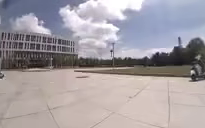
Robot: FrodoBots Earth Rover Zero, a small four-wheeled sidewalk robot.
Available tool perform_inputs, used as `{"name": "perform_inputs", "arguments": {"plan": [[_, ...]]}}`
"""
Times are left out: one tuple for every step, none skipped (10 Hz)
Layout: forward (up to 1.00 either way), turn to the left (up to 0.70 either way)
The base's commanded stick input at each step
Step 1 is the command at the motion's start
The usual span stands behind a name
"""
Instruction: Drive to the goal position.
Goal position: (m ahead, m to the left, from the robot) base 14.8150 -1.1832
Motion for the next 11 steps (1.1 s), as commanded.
{"name": "perform_inputs", "arguments": {"plan": [[0.70,0.00],[0.70,0.00],[0.70,0.00],[0.70,0.00],[0.70,0.00],[0.70,0.00],[0.70,0.04],[0.70,0.01],[0.70,0.00],[0.70,0.00],[0.70,0.00]]}}
